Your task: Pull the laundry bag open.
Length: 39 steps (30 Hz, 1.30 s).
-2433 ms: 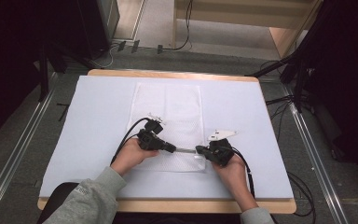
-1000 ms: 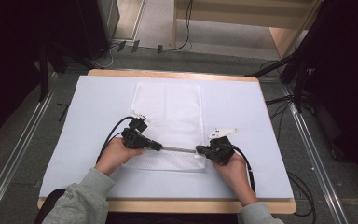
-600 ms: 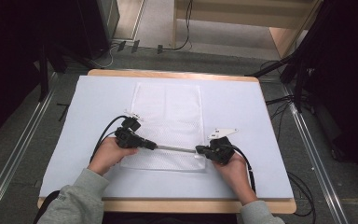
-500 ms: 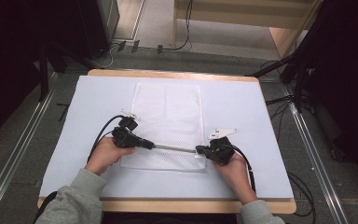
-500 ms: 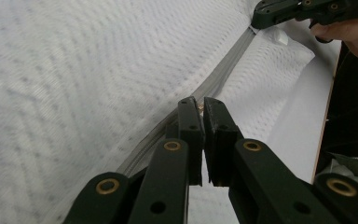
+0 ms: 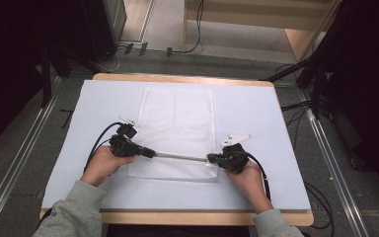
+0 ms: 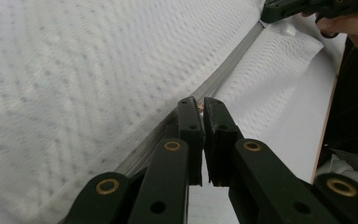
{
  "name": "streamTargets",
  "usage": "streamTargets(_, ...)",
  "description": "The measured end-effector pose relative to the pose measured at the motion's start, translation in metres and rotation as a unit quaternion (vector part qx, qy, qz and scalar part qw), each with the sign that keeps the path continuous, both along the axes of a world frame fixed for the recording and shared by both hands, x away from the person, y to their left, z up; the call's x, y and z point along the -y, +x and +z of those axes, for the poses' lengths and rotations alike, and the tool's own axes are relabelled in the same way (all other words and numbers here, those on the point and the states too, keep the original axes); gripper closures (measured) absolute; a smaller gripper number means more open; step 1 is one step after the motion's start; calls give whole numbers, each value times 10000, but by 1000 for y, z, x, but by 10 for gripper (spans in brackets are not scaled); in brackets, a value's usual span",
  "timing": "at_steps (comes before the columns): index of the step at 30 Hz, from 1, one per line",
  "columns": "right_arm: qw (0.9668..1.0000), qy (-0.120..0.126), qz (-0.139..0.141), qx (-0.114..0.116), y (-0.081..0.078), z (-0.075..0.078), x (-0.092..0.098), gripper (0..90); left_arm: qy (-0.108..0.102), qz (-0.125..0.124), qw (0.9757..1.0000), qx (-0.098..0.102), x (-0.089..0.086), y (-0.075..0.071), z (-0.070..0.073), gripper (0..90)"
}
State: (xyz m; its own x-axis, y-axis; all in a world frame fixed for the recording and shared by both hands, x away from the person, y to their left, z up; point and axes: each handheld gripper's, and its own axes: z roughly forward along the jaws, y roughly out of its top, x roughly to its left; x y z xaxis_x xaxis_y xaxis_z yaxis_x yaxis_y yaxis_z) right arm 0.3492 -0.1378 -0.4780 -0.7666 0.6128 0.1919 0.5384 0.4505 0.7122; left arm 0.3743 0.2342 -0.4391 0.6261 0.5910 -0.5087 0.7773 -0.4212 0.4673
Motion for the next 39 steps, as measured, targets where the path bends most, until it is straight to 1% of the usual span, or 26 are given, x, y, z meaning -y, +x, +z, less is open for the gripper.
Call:
streamTargets(3, 10000, -39, 65, 32, 0, 0, 0, 900, -44, 38, 10000, -3, -7, -1, 1, 880)
streamTargets(4, 10000, -32, 69, 22, 1, 0, 0, 900, -16, 63, 10000, 12, -9, -1, 2, 880)
streamTargets(6, 10000, 11, 62, -42, 2, 0, 1, 900, -56, 69, 10000, -5, -13, -1, 2, 880)
streamTargets(7, 10000, 32, 61, -70, 2, 0, 1, 900, -30, 80, 10000, 23, -15, -2, 2, 880)
streamTargets(8, 10000, 17, 73, -57, 2, 0, 1, 900, -47, 106, 9999, -4, -17, -2, 3, 880)
streamTargets(10, 10000, -7, 93, -9, 2, 0, 1, 900, -59, 148, 9999, 1, -20, -2, 3, 880)
streamTargets(11, 10000, -10, 99, -7, 2, 0, 1, 900, -35, 125, 9999, 7, -22, -3, 3, 880)
streamTargets(12, 9999, -10, 100, -7, 2, 0, 1, 900, -13, 162, 9999, 34, -24, -3, 3, 880)
streamTargets(14, 9999, -2, 111, -20, 3, 0, 1, 900, -50, 184, 9998, 4, -29, -4, 4, 880)
streamTargets(15, 9999, -4, 112, -18, 3, 0, 1, 900, -22, 180, 9998, 35, -32, -4, 4, 880)
streamTargets(18, 9999, -14, 118, -9, 3, 0, 0, 900, -31, 244, 9997, 11, -40, -5, 4, 880)
streamTargets(22, 9999, -27, 114, -1, 3, 0, 0, 900, -14, 283, 9996, 40, -50, -7, 4, 880)
streamTargets(25, 9999, -12, 103, -15, 3, 0, 0, 900, 5, 426, 9991, 45, -59, -8, 4, 881)
streamTargets(27, 9999, -21, 109, -2, 3, 0, 0, 900, 23, 475, 9989, 25, -67, -8, 3, 880)
streamTargets(31, 9999, 3, 95, -41, 3, 0, 0, 900, -39, 615, 9981, 79, -80, -11, 4, 880)
streamTargets(32, 9999, -3, 101, -38, 3, 0, 0, 900, -88, 599, 9981, 73, -82, -11, 5, 881)
streamTargets(36, 9999, -25, 123, -30, 3, 0, 0, 900, -21, 590, 9981, 150, -81, -14, 6, 880)
streamTargets(38, 9999, 10, 119, -69, 4, 0, 1, 900, -52, 591, 9980, 202, -80, -14, 7, 879)
streamTargets(39, 9999, 21, 120, -76, 4, 0, 1, 900, -67, 604, 9978, 276, -80, -14, 8, 877)
